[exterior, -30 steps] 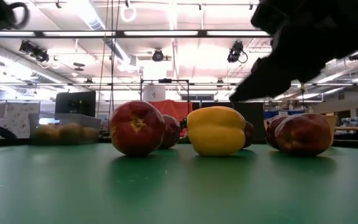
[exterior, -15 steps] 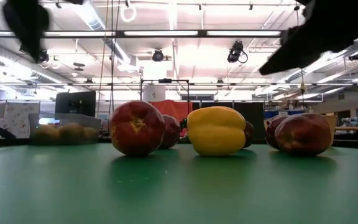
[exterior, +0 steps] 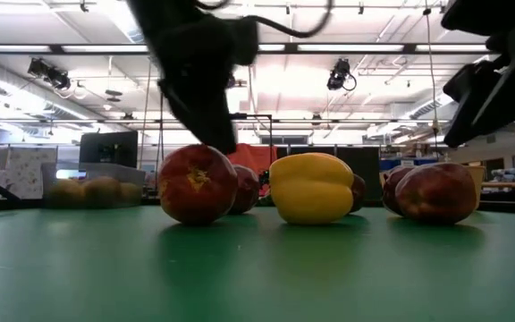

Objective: Sort produce into baskets
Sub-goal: Put the yellow bell pepper into the orange bin

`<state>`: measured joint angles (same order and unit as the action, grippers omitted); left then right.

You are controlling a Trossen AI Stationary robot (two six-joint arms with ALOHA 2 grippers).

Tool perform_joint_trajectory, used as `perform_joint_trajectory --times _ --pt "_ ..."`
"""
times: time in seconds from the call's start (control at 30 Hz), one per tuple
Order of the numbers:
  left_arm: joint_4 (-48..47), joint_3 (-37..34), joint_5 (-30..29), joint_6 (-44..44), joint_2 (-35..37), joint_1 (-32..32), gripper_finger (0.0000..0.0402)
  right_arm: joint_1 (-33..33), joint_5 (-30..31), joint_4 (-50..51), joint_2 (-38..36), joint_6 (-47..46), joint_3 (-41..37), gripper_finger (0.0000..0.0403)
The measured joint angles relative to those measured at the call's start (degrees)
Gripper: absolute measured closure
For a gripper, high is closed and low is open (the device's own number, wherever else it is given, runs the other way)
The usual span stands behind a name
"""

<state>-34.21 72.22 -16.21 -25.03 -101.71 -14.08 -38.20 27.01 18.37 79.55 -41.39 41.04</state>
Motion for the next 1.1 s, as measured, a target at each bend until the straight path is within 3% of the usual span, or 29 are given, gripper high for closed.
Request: perform_joint_trajectory --times 0.47,0.87,1.1 --pt "6.76 11.32 7.58 27.17 -10.07 2.83 0.0009 -2.51 2.51 0.89 0.04 0.56 0.0 0.0172" --pt "6.02 15.41 8.6 31.01 -15.78 4.38 0.0009 -2.69 4.89 0.94 0.04 1.05 0.0 0.0172" --pt "8.13 15.32 9.0 25.79 -15.89 5.93 0.0012 -2.69 5.05 0.94 0.04 1.05 -0.02 0.0172"
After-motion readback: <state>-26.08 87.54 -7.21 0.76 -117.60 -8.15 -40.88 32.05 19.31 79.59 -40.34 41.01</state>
